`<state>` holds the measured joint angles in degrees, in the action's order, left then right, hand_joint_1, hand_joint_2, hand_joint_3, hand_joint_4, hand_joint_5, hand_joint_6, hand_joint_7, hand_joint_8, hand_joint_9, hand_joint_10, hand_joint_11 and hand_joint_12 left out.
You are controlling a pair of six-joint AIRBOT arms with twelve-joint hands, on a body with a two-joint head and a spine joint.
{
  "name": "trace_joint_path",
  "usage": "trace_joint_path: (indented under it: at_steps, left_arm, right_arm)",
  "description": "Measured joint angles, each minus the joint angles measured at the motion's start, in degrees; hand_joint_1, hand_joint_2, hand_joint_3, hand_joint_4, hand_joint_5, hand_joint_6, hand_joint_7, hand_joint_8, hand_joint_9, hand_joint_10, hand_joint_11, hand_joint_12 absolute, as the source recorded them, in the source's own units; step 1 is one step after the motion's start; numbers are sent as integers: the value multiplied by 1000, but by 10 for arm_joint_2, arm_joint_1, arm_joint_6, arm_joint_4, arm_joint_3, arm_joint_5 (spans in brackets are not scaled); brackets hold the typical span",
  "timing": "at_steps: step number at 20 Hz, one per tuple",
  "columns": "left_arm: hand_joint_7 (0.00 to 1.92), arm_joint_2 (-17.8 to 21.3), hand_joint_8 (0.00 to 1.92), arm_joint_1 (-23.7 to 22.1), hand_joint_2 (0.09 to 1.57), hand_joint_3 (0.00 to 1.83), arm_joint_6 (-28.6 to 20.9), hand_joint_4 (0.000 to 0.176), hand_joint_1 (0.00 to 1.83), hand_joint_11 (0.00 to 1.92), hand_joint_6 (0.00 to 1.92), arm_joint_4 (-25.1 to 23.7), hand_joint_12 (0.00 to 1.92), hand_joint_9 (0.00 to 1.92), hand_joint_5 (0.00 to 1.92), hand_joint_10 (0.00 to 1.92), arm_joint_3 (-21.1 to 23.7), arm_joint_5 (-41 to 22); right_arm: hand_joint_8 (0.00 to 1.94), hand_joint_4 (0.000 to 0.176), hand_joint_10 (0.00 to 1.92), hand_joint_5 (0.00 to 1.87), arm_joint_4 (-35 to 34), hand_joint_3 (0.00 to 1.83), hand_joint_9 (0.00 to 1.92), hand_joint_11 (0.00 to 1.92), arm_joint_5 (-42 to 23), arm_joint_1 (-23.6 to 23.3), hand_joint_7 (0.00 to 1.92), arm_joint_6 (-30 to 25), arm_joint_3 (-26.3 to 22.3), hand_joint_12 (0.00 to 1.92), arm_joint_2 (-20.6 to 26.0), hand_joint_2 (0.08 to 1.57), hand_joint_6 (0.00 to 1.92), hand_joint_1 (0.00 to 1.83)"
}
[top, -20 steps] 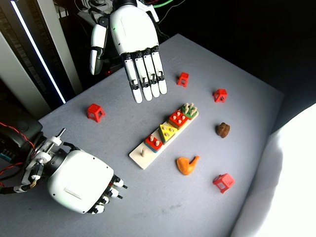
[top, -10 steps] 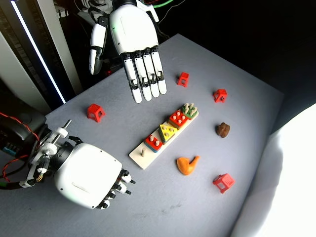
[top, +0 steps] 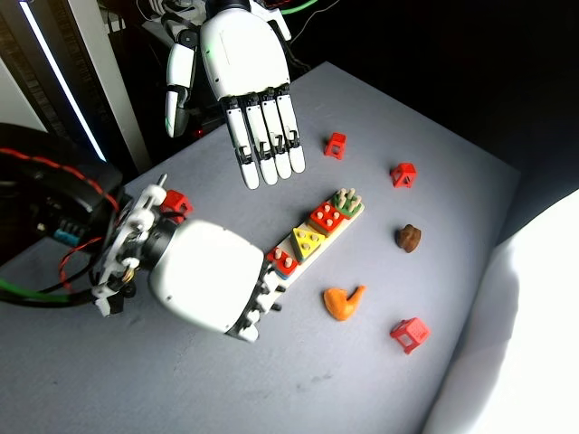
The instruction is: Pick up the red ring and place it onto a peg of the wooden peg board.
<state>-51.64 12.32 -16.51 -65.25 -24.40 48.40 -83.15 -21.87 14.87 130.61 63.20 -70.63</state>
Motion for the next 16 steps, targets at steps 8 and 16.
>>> trace_joint_path:
  at_steps: [8,16]
  left_arm:
    - [7,0,3,0,1167,0,1,0,0,1,7,0,0,0,28,0,0,0]
    - [0,0,0,-1,1164,0,2,0,0,0,0,1,0,0,8,0,-2,-2]
  right_arm:
    - [1204,0,1842,946,2,0,1094,1055,14,-15,983,31,8,1921,-26,1124,1018,1239]
    - [1464,0,1916,981,1,0,1173,1231,19,-2,1062,39,8,1921,-28,1113,977,1185]
